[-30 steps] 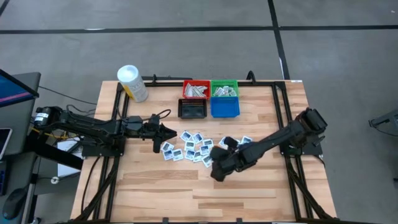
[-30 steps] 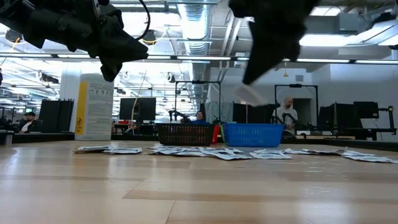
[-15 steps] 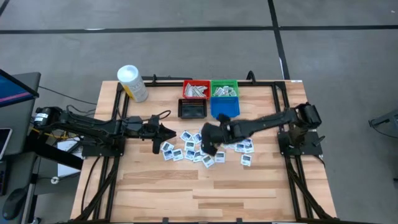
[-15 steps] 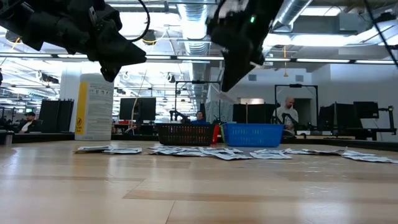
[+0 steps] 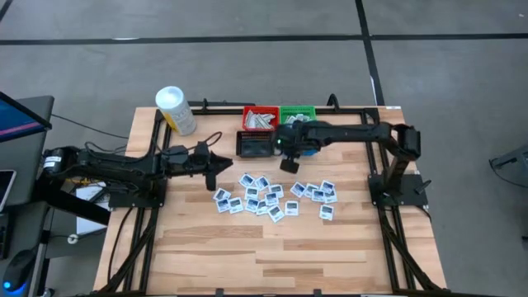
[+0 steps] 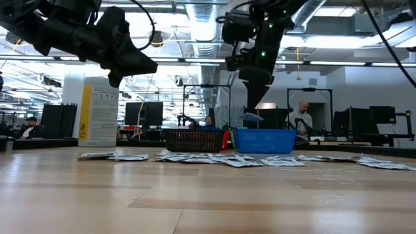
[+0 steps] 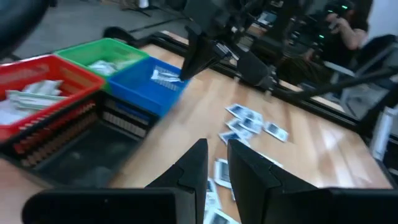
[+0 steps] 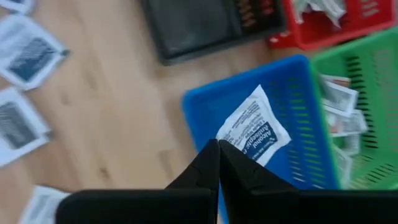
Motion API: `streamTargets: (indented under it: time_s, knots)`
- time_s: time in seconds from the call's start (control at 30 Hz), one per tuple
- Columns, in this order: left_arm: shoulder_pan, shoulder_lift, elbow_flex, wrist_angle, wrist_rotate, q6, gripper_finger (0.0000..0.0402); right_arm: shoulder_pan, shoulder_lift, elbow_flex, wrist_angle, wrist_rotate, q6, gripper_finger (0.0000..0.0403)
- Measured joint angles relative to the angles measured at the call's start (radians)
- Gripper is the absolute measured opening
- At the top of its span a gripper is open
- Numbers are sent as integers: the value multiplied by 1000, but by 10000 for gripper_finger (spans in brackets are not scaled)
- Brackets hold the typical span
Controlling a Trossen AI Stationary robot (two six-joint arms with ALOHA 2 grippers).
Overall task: Pick & Place First Aid Supplies
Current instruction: Put the alcohol pad into the blue basket
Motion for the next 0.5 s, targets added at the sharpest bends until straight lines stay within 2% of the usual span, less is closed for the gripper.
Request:
streamTargets:
  time_s: [0.23,0.37,0.5]
  knots:
    - [46,0,0,0,0,0,62,-91,0,0,-7,-12,-17,0]
    - [57,0,0,0,0,-16,63,-109,0,0,-42,-29,26,3]
    - [62,0,0,1,0,-26,62,-106,-1,0,-53,-29,31,23]
